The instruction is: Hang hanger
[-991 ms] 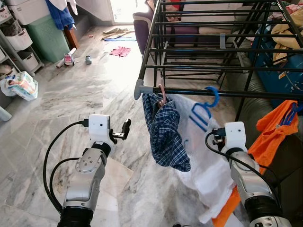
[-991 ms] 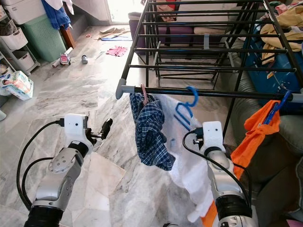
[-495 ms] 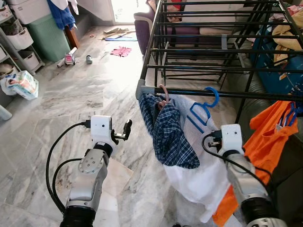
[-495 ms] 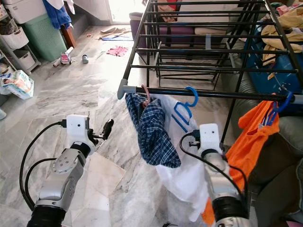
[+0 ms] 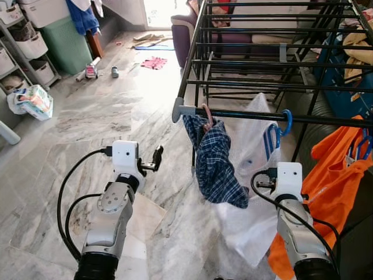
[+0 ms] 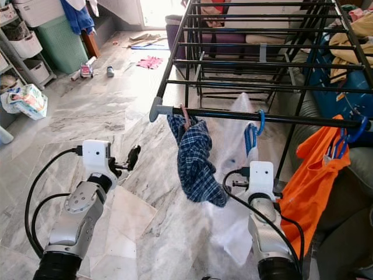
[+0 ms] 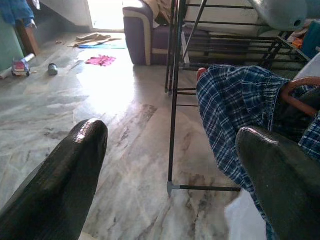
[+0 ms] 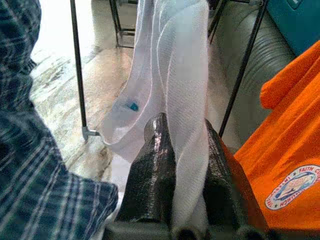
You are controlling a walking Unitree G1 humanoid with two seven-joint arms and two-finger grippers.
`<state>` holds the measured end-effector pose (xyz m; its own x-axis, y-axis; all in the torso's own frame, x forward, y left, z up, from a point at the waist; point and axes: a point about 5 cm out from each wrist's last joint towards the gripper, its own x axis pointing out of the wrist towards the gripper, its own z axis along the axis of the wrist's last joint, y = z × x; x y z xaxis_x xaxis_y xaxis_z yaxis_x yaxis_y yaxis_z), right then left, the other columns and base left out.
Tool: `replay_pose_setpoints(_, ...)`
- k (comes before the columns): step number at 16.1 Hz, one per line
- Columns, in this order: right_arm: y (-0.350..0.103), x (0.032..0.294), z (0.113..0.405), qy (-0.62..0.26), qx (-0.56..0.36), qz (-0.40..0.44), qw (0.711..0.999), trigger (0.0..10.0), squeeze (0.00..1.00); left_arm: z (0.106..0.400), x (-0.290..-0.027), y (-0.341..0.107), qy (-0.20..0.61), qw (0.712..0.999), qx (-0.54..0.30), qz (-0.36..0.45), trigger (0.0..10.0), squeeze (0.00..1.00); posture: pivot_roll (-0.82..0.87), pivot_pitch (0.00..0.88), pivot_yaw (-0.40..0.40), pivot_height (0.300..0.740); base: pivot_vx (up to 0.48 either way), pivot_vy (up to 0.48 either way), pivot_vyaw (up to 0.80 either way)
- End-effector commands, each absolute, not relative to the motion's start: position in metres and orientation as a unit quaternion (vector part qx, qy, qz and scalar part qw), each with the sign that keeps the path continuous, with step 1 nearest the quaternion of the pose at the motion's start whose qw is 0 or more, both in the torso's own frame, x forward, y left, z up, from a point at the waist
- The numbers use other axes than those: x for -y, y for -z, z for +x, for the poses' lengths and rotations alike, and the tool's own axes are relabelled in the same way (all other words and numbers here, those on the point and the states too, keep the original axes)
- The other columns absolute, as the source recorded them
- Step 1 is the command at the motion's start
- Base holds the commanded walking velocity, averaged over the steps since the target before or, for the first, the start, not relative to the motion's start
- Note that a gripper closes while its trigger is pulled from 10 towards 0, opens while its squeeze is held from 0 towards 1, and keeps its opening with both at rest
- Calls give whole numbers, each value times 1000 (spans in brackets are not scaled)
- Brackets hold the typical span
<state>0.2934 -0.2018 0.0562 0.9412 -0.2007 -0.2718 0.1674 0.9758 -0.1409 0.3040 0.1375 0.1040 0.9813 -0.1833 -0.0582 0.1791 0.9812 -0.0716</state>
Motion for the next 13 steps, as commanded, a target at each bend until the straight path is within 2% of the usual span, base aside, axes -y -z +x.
replay_pose_setpoints(1,-59,198,295,86,-135,-66,985,3137,0,303,-141,-101,92,995,-40,-27,10000,0,-70,42,51,740,0,0,0)
replay_pose_setpoints(3,-63,197,299,82,-125,-91,985,10000,0,304,-142,-102,92,995,-39,-26,10000,0,-67,43,52,740,0,0,0)
replay_pose_setpoints(5,-66,196,303,78,-113,-107,985,10000,0,305,-142,-102,92,995,-38,-24,10000,0,-65,43,53,740,0,0,0)
replay_pose_setpoints(6,-67,195,305,76,-109,-106,985,10000,1000,304,-142,-102,92,995,-38,-24,10000,0,-62,44,55,740,0,0,0)
replay_pose_setpoints(10,-71,192,313,68,-96,-109,987,10000,1000,302,-143,-102,94,995,-40,-22,10000,0,-56,47,60,740,0,0,0)
replay_pose_setpoints(11,-74,192,318,62,-85,-105,989,10000,584,303,-143,-102,95,995,-40,-20,10000,0,-56,47,60,740,0,0,0)
replay_pose_setpoints(12,-76,193,320,61,-85,-108,989,10000,584,303,-143,-103,95,995,-39,-20,10000,0,-55,47,61,740,0,0,0)
replay_pose_setpoints(13,-76,195,322,63,-86,-109,988,10000,0,304,-143,-103,95,995,-39,-19,10000,0,-55,48,62,740,0,0,0)
